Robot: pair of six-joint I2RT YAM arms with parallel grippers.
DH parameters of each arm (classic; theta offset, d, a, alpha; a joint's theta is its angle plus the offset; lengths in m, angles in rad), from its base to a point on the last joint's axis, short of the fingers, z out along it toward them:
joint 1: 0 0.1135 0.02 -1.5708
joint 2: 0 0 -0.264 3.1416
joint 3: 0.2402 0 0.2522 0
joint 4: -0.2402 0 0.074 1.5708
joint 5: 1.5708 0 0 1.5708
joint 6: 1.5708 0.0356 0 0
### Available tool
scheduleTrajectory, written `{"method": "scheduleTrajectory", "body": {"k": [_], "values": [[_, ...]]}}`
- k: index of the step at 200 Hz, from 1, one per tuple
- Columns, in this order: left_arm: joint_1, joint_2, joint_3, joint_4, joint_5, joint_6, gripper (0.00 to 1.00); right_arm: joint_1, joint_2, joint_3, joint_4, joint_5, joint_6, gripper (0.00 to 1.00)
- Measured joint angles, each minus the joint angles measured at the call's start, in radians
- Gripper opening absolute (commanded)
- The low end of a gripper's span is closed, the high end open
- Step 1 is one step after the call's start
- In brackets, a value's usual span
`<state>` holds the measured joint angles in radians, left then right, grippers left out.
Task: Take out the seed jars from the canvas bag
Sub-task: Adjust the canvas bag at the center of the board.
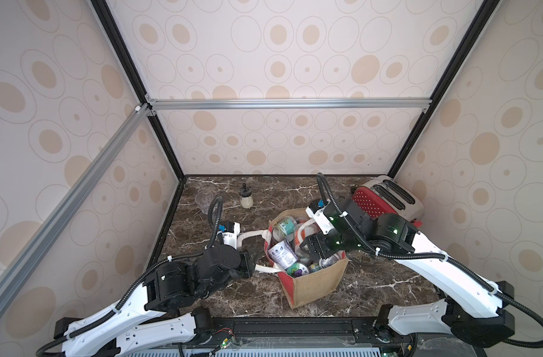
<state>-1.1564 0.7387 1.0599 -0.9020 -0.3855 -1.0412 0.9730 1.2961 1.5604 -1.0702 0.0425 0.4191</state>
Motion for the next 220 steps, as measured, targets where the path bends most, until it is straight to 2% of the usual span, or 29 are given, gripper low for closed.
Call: {"method": "scheduleTrajectory", "body": {"k": [18, 39, 72, 100, 139, 159, 184, 220], "values": [[0.000, -0.035, -0.037, -0.037, -0.034, -0.056, 0.63, 0.031, 0.042, 0.027, -0.017, 0.054, -0.001, 0.73], [0.000, -0.064, -0.066, -0.069, -0.055, -0.095, 0.72, 0.052, 0.090, 0.055, -0.040, 0.113, 0.005, 0.61], [0.000, -0.031, -0.074, -0.087, -0.071, -0.117, 0.76, 0.055, 0.125, 0.081, -0.082, 0.203, 0.029, 0.31], [0.000, 0.021, -0.074, -0.096, -0.072, -0.116, 0.79, 0.055, 0.112, 0.092, -0.109, 0.278, 0.062, 0.19], [0.000, 0.083, -0.053, -0.093, -0.060, -0.087, 0.82, 0.052, 0.021, 0.095, -0.142, 0.409, 0.124, 0.18], [0.000, 0.123, -0.019, -0.090, -0.048, -0.066, 0.83, 0.008, -0.052, 0.085, -0.153, 0.457, 0.162, 0.18], [0.000, 0.156, 0.006, -0.086, -0.044, -0.050, 0.83, -0.133, -0.171, -0.005, -0.140, 0.463, 0.189, 0.20], [0.000, 0.146, 0.007, -0.098, -0.050, -0.051, 0.86, -0.401, -0.258, -0.194, -0.120, 0.345, 0.192, 0.30]]}}
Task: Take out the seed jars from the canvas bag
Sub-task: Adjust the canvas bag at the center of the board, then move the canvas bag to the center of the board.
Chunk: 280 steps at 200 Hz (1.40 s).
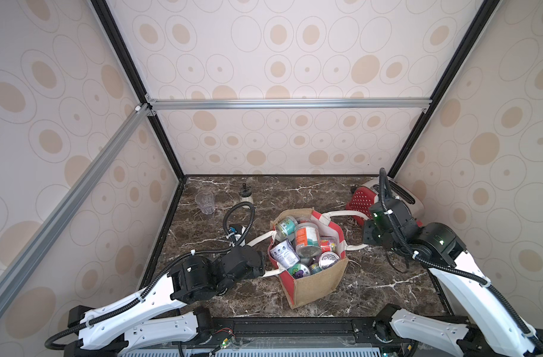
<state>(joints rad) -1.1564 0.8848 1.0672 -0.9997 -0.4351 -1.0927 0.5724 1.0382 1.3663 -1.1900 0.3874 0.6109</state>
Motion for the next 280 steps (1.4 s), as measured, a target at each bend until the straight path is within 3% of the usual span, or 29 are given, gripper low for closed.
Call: {"method": "scheduleTrajectory", "body": {"k": [26, 44, 73, 99, 172, 209, 280], "values": [[0.000, -0.033, 0.018, -0.053, -0.019, -0.023, 0.90, -0.087, 0.016, -0.085, -0.003, -0.088, -0.005, 0.42], [0.000, -0.064, 0.052, -0.091, -0.033, -0.038, 0.93, -0.100, 0.019, -0.085, -0.008, -0.119, -0.003, 0.57], [0.000, -0.082, 0.122, -0.141, -0.043, -0.047, 0.96, -0.108, 0.014, -0.007, -0.049, -0.134, -0.021, 0.79], [0.000, -0.053, 0.204, -0.168, -0.043, -0.042, 0.96, -0.109, -0.004, 0.084, -0.068, -0.143, -0.033, 0.87], [0.000, 0.188, 0.233, -0.034, 0.040, 0.065, 0.95, -0.109, 0.031, 0.051, 0.006, -0.440, -0.107, 0.76], [0.039, 0.273, 0.169, 0.027, 0.093, 0.104, 0.84, -0.109, 0.108, -0.010, 0.032, -0.526, -0.136, 0.71], [0.164, 0.234, 0.055, 0.109, 0.180, 0.145, 0.63, -0.109, 0.153, -0.052, 0.069, -0.559, -0.170, 0.53]]}}
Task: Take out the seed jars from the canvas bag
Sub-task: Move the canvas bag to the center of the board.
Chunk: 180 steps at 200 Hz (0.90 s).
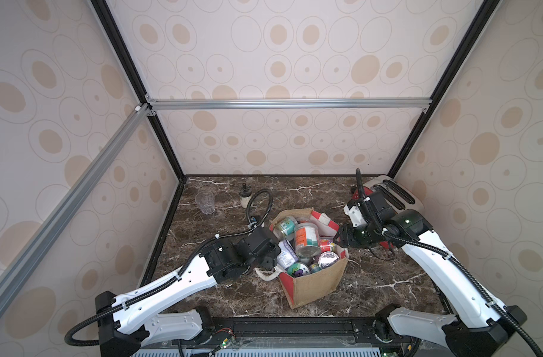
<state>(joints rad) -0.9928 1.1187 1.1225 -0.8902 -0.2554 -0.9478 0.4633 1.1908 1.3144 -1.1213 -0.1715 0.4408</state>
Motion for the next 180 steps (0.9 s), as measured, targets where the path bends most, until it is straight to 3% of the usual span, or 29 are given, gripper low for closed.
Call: {"method": "scheduleTrajectory", "body": {"k": [12, 49, 76, 112, 152, 158, 180], "values": [[0.017, -0.008, -0.010, 0.008, 0.007, 0.004, 0.64, 0.000, 0.008, -0.002, 0.008, -0.007, -0.002, 0.52], [0.053, -0.012, -0.014, 0.021, 0.024, 0.025, 0.78, 0.002, 0.032, -0.002, 0.031, -0.020, -0.004, 0.46], [0.076, -0.012, -0.014, 0.028, 0.031, 0.042, 0.75, 0.013, 0.047, -0.002, 0.047, -0.021, -0.002, 0.40], [0.126, -0.012, -0.019, 0.054, 0.049, 0.074, 0.52, 0.026, 0.059, -0.002, 0.058, -0.019, -0.002, 0.24], [0.146, 0.013, -0.020, 0.082, 0.072, 0.126, 0.06, 0.038, 0.068, -0.002, 0.076, -0.017, 0.005, 0.00], [0.149, 0.023, -0.015, 0.084, 0.070, 0.138, 0.00, 0.040, 0.070, -0.002, 0.080, -0.017, 0.010, 0.00], [0.174, 0.072, 0.026, 0.064, 0.059, 0.181, 0.00, 0.043, 0.089, 0.009, 0.087, -0.017, 0.018, 0.00]]}}
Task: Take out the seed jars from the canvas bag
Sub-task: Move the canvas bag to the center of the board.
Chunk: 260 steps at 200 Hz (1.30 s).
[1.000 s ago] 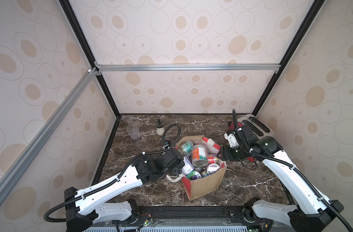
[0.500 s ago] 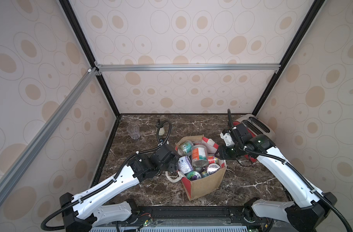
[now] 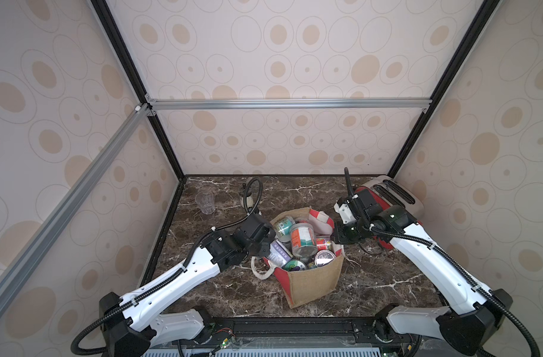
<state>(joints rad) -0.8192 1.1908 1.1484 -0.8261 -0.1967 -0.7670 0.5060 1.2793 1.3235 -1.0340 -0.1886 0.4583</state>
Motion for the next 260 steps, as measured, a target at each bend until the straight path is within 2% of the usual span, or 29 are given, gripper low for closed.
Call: {"method": "scheduleTrajectory", "body": {"k": [63, 108, 148, 163, 171, 181, 190, 197, 224, 260], "values": [[0.194, 0.144, 0.175, -0.038, -0.027, 0.168, 0.00, 0.012, 0.139, 0.093, 0.106, -0.020, 0.035, 0.00], [0.359, 0.219, 0.246, -0.016, -0.028, 0.291, 0.00, 0.031, 0.320, 0.244, 0.198, -0.026, 0.056, 0.00], [0.459, 0.295, 0.293, 0.037, -0.002, 0.366, 0.00, 0.043, 0.436, 0.361, 0.226, -0.024, 0.060, 0.00], [0.484, 0.316, 0.298, 0.066, 0.012, 0.383, 0.00, 0.044, 0.472, 0.402, 0.226, -0.023, 0.058, 0.17], [0.493, 0.324, 0.299, 0.076, 0.021, 0.392, 0.10, 0.043, 0.486, 0.421, 0.224, -0.022, 0.053, 0.27], [0.500, 0.334, 0.307, 0.079, 0.034, 0.405, 0.30, 0.043, 0.496, 0.452, 0.216, -0.016, 0.056, 0.41], [0.503, 0.336, 0.317, 0.087, 0.041, 0.410, 0.46, 0.043, 0.497, 0.481, 0.202, -0.006, 0.039, 0.50], [0.504, 0.335, 0.323, 0.098, 0.045, 0.414, 0.55, 0.043, 0.493, 0.502, 0.189, 0.002, 0.034, 0.55], [0.506, 0.286, 0.329, 0.123, 0.072, 0.413, 0.74, 0.046, 0.452, 0.555, 0.150, 0.022, 0.018, 0.77], [0.506, 0.175, 0.323, 0.125, 0.095, 0.391, 0.98, 0.088, 0.452, 0.687, 0.080, 0.003, 0.014, 0.97]]}}
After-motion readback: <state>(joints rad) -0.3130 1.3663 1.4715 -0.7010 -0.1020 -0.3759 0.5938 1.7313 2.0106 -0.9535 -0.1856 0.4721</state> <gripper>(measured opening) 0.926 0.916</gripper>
